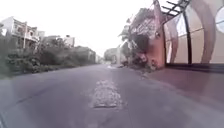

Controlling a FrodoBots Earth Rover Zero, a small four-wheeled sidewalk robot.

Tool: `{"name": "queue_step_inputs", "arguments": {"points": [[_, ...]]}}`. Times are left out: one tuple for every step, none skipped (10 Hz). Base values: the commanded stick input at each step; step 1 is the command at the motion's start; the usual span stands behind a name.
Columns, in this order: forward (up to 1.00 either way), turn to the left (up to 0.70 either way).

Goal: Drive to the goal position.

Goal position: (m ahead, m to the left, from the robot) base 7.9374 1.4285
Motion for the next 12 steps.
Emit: {"name": "queue_step_inputs", "arguments": {"points": [[1.00, 0.00], [1.00, 0.00], [1.00, 0.00], [1.00, 0.00], [1.00, 0.00], [1.00, 0.00], [1.00, 0.00], [1.00, 0.00], [1.00, 0.00], [1.00, 0.00], [1.00, 0.00], [1.00, 0.00]]}}
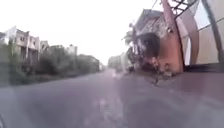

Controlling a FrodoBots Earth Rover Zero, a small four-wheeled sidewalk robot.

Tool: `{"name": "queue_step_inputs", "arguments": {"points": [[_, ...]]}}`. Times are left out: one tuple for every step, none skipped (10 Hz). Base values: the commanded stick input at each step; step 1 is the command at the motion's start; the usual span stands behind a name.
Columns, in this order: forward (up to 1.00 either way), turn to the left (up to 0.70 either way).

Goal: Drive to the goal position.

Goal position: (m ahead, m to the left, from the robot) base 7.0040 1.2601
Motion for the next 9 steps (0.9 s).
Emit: {"name": "queue_step_inputs", "arguments": {"points": [[1.00, 0.00], [1.00, 0.00], [1.00, 0.00], [1.00, 0.00], [1.00, 0.00], [1.00, 0.00], [1.00, 0.00], [1.00, 0.00], [1.00, 0.00]]}}
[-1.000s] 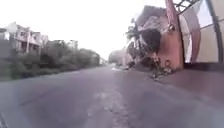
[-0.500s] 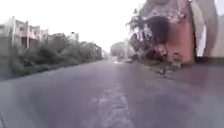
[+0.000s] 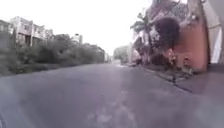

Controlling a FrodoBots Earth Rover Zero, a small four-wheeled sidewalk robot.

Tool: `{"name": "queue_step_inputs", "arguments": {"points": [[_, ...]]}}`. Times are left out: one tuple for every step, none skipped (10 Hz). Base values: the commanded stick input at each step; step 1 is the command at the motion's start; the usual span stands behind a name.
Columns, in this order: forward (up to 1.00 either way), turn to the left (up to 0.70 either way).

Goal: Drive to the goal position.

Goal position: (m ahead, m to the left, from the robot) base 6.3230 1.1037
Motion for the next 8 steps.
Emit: {"name": "queue_step_inputs", "arguments": {"points": [[1.00, 0.00], [1.00, 0.00], [1.00, 0.00], [1.00, 0.00], [1.00, -0.03], [1.00, -0.12], [1.00, -0.25], [1.00, -0.40]]}}
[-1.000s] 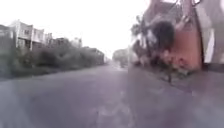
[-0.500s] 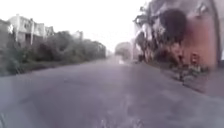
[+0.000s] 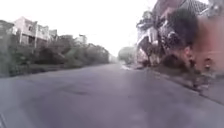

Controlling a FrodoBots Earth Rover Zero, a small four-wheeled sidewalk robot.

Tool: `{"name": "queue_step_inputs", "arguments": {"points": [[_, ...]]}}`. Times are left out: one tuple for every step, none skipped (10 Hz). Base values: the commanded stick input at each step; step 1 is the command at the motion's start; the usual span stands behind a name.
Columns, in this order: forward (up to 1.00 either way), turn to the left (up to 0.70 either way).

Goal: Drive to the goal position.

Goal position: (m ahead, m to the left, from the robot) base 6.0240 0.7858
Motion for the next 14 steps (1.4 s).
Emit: {"name": "queue_step_inputs", "arguments": {"points": [[1.00, -0.40], [1.00, -0.27], [1.00, -0.08], [1.00, 0.00], [1.00, 0.00], [1.00, 0.00], [1.00, 0.00], [1.00, 0.00], [1.00, 0.00], [1.00, 0.00], [1.00, 0.00], [1.00, 0.00], [1.00, 0.00], [1.00, 0.00]]}}
